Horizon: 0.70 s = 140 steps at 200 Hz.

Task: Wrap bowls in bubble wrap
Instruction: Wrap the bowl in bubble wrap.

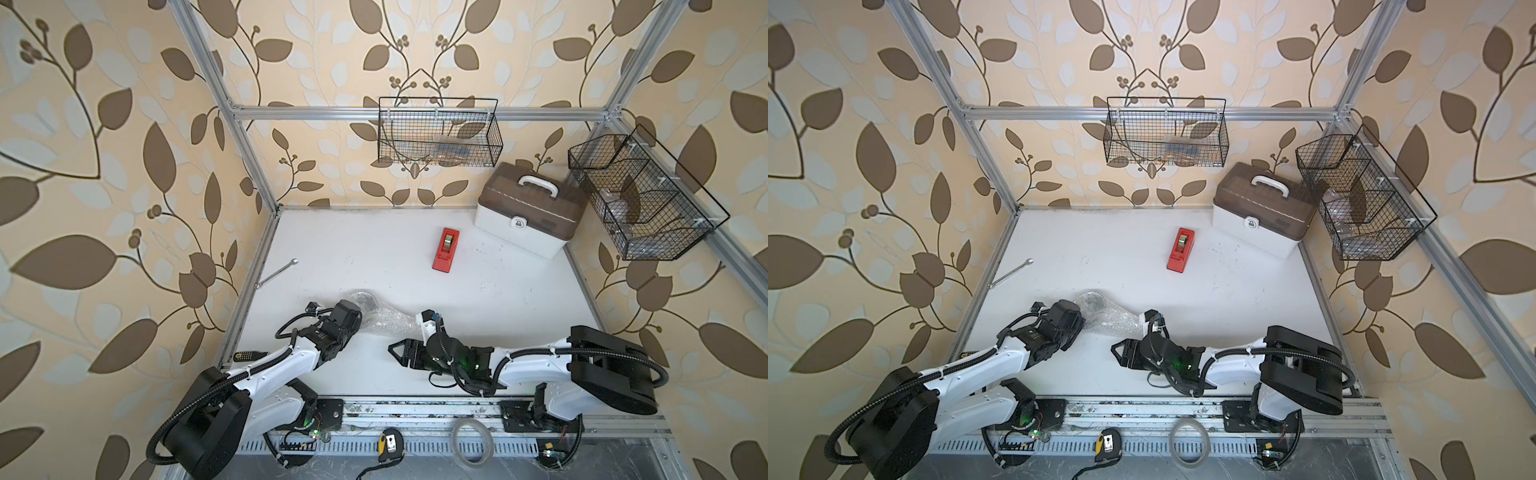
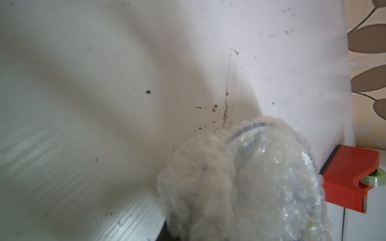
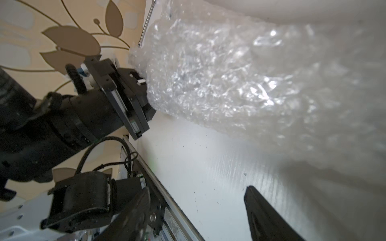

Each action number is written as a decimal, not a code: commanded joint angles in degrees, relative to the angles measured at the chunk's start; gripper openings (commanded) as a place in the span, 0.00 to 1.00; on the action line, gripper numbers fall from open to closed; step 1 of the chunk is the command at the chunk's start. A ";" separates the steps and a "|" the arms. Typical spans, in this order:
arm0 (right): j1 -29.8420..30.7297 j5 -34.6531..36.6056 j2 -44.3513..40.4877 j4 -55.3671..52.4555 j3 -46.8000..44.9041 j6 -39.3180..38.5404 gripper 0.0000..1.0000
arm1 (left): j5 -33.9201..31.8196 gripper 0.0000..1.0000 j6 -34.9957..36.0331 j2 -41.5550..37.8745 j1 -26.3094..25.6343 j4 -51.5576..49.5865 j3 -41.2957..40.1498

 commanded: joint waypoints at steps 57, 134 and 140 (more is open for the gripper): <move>-0.09 13.30 5.60 16.02 -6.56 15.34 0.76 | -3.02 0.00 -2.48 -1.00 -1.46 -4.62 1.54; -2.68 14.76 11.05 22.48 -6.13 19.37 0.73 | -4.04 0.00 -2.58 -0.18 -2.04 -5.03 2.29; -2.76 14.72 11.50 22.37 -5.96 19.37 0.73 | -4.08 0.00 -2.58 0.08 -2.17 -5.00 2.32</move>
